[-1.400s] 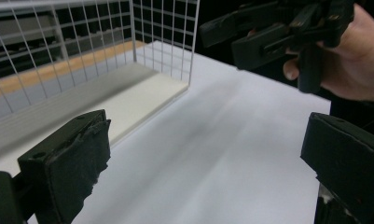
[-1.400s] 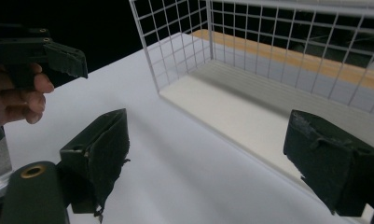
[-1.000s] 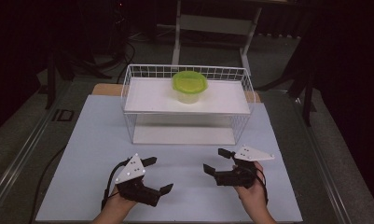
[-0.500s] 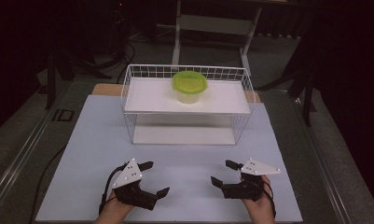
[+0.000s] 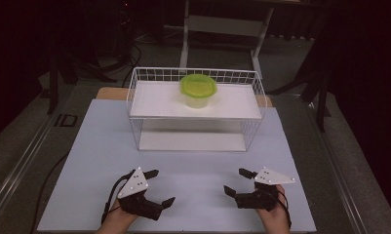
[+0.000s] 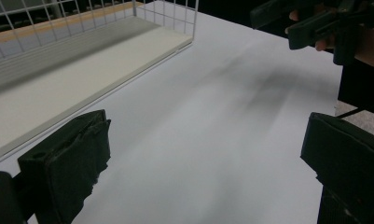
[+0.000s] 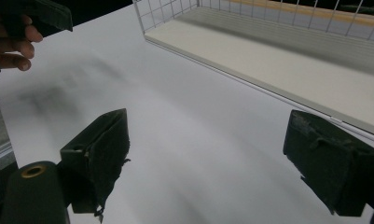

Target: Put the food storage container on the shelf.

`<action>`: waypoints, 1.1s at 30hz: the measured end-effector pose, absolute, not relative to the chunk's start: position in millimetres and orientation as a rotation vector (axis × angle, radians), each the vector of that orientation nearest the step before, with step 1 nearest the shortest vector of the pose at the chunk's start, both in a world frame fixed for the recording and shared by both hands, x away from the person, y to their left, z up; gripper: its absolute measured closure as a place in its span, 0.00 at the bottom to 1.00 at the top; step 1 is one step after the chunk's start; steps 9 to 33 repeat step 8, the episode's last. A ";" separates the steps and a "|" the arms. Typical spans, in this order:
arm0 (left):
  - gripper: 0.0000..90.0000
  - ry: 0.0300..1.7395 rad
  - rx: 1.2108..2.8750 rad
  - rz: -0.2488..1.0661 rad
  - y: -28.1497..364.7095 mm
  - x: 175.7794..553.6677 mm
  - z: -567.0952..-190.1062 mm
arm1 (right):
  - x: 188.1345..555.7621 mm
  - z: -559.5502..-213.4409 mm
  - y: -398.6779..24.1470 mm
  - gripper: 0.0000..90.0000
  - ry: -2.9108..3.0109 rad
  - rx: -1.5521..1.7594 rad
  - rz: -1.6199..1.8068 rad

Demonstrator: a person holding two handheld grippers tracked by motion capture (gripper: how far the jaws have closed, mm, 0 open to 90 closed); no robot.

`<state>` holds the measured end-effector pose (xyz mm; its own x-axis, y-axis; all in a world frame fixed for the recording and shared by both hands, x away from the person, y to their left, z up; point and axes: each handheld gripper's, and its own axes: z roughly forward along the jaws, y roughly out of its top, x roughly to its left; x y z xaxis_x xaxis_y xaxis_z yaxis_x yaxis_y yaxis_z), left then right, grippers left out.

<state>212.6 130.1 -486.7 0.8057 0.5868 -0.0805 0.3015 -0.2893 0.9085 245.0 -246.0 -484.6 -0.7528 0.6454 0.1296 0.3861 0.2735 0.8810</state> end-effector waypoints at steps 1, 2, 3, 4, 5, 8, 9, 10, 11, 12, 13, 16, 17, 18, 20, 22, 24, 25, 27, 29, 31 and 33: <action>0.02 0.672 1.892 0.323 130.2 212.8 -487.2 | 245.2 -484.9 -246.0 0.16 2.290 0.956 1.473; 0.02 0.674 1.895 0.318 130.5 213.2 -487.8 | 245.3 -485.1 -246.2 0.16 2.289 0.957 1.474; 0.02 0.679 1.895 0.314 130.9 213.5 -488.4 | 245.3 -484.9 -246.5 0.16 2.288 0.956 1.474; 0.02 0.683 1.894 0.314 131.3 213.7 -488.9 | 245.3 -484.9 -246.6 0.16 2.285 0.957 1.477; 0.02 0.689 1.896 0.315 131.5 214.0 -489.3 | 245.3 -484.8 -246.8 0.16 2.282 0.958 1.482; 0.02 0.693 1.900 0.322 132.0 214.6 -490.2 | 245.4 -484.1 -247.7 0.16 2.279 0.958 1.482; 0.02 0.693 1.900 0.322 132.0 214.6 -490.2 | 245.4 -484.1 -247.7 0.16 2.279 0.958 1.482; 0.02 0.693 1.900 0.322 132.0 214.6 -490.2 | 245.4 -484.1 -247.7 0.16 2.279 0.958 1.482; 0.02 0.693 1.900 0.322 132.0 214.6 -490.2 | 245.4 -484.1 -247.7 0.16 2.279 0.958 1.482; 0.02 0.693 1.900 0.322 132.0 214.6 -490.2 | 245.4 -484.1 -247.7 0.16 2.279 0.958 1.482; 0.02 0.693 1.900 0.322 132.0 214.6 -490.2 | 245.4 -484.1 -247.7 0.16 2.279 0.958 1.482; 0.02 0.693 1.900 0.322 132.0 214.6 -490.2 | 245.4 -484.1 -247.7 0.16 2.279 0.958 1.482; 0.02 0.693 1.900 0.322 132.0 214.6 -490.2 | 245.4 -484.1 -247.7 0.16 2.279 0.958 1.482; 0.02 0.693 1.900 0.322 132.0 214.6 -490.2 | 245.4 -484.1 -247.7 0.16 2.279 0.958 1.482; 0.02 0.693 1.900 0.322 132.0 214.6 -490.2 | 245.4 -484.1 -247.7 0.16 2.279 0.958 1.482; 0.02 0.693 1.900 0.322 132.0 214.6 -490.2 | 245.4 -484.1 -247.7 0.16 2.279 0.958 1.482; 0.02 0.693 1.900 0.322 132.0 214.6 -490.2 | 245.4 -484.1 -247.7 0.16 2.279 0.958 1.482; 0.02 0.693 1.900 0.322 132.0 214.6 -490.2 | 245.4 -484.1 -247.7 0.16 2.279 0.958 1.482; 0.02 0.693 1.900 0.322 132.0 214.6 -490.2 | 245.4 -484.1 -247.7 0.16 2.279 0.958 1.482; 0.02 0.693 1.900 0.322 132.0 214.6 -490.2 | 245.4 -484.1 -247.7 0.16 2.279 0.958 1.482; 0.02 0.693 1.900 0.322 132.0 214.6 -490.2 | 245.4 -484.1 -247.7 0.16 2.279 0.958 1.482; 0.02 0.693 1.900 0.322 132.0 214.6 -490.2 | 245.4 -484.1 -247.7 0.16 2.279 0.958 1.482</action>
